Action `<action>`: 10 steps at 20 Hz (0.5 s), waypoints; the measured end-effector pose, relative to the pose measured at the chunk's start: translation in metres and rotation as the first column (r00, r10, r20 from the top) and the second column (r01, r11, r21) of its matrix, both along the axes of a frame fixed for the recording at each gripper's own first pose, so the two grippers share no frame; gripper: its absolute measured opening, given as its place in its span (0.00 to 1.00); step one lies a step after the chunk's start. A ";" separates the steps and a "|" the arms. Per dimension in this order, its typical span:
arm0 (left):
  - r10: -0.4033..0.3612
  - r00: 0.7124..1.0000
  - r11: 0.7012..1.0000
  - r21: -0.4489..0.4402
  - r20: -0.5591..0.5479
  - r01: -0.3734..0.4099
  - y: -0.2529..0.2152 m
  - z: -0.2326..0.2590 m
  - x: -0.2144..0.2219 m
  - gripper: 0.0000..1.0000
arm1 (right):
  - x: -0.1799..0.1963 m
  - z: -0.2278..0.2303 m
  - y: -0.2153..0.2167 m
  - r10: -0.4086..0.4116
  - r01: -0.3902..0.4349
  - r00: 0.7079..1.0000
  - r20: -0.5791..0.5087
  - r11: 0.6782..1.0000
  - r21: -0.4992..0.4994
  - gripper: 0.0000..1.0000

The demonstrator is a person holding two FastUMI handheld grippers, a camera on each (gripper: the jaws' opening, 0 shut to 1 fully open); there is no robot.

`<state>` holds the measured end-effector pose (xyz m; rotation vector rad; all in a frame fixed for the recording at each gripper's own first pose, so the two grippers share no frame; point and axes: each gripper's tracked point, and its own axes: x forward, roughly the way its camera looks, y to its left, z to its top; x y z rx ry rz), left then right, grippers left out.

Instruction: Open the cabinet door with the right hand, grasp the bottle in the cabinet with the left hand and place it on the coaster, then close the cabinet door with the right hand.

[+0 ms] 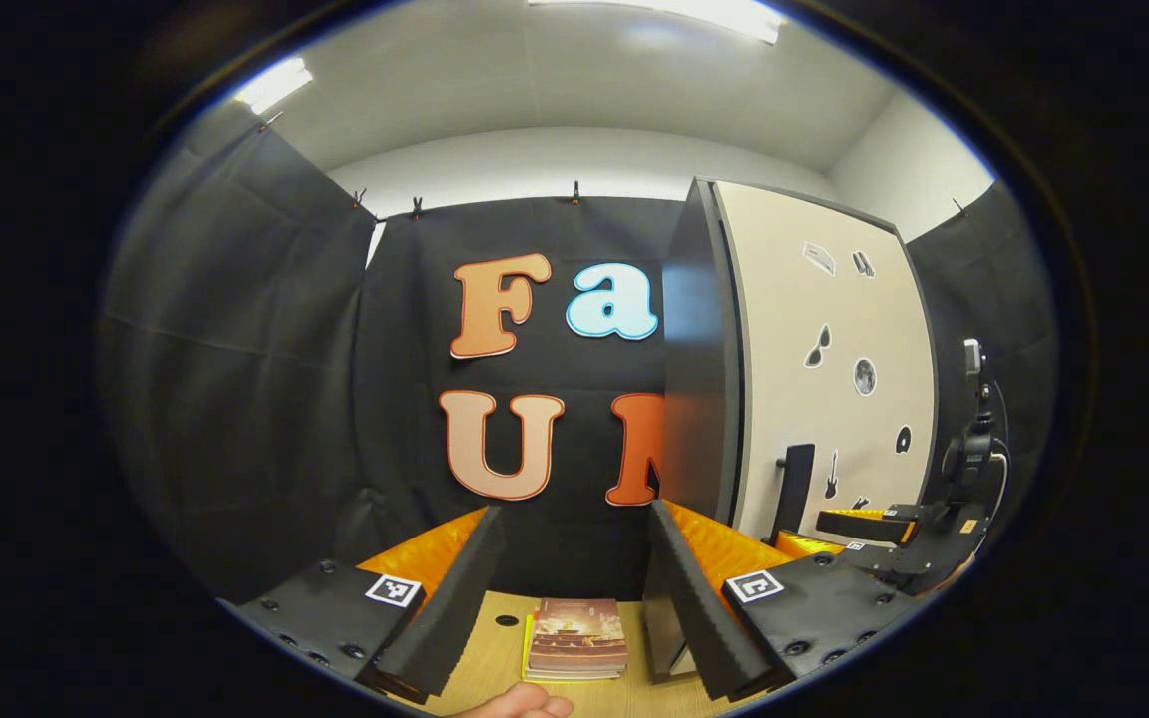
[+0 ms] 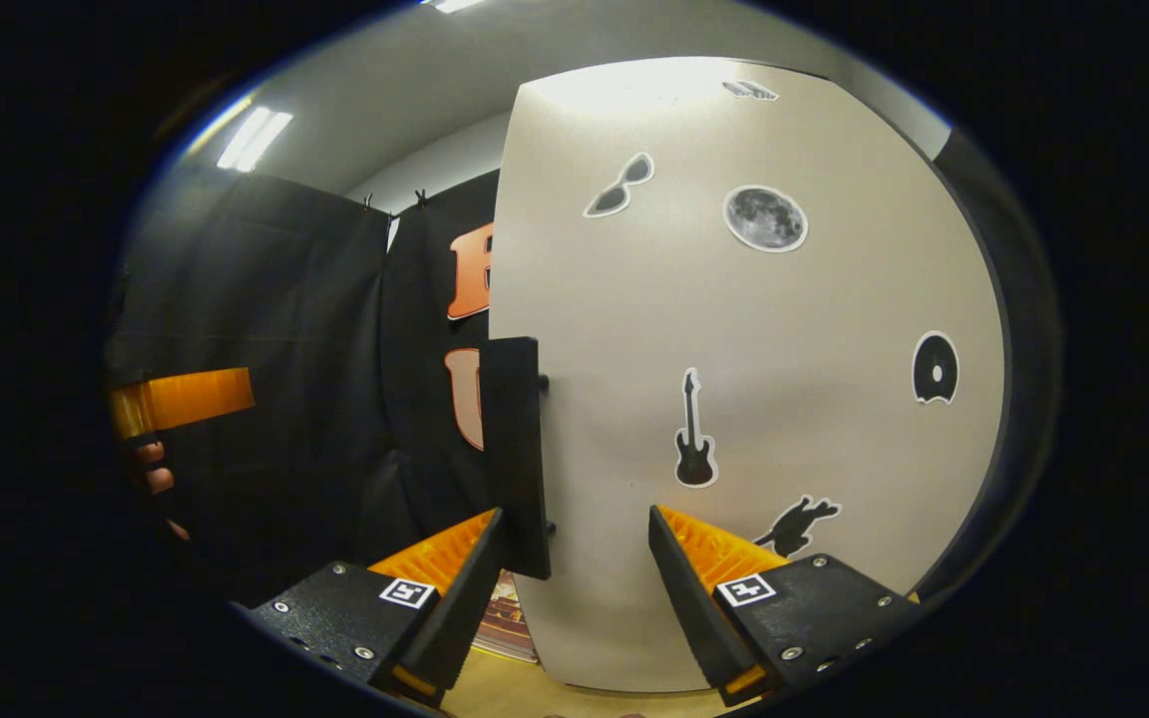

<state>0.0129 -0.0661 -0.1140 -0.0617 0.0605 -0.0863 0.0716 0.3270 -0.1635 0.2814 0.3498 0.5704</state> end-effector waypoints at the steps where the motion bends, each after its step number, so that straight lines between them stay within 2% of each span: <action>1: -0.001 1.000 1.000 0.003 0.010 0.001 0.000 0.005 0.000 0.95 | 0.003 0.006 -0.006 -0.011 0.010 1.000 0.023 1.000 0.002 0.87; 4: -0.008 1.000 1.000 0.007 0.030 0.008 -0.006 0.017 -0.002 0.95 | -0.001 0.031 -0.034 -0.046 0.044 0.997 0.063 0.999 0.022 0.87; 7: -0.015 0.999 1.000 0.007 0.044 0.015 -0.005 0.025 -0.011 0.94 | -0.021 0.058 -0.066 -0.065 0.061 0.996 0.068 0.997 0.052 0.88; 10: -0.001 0.997 1.000 0.005 0.079 0.000 -0.001 0.041 -0.024 0.95 | -0.037 0.081 -0.099 -0.081 0.079 0.993 0.089 0.996 0.028 0.88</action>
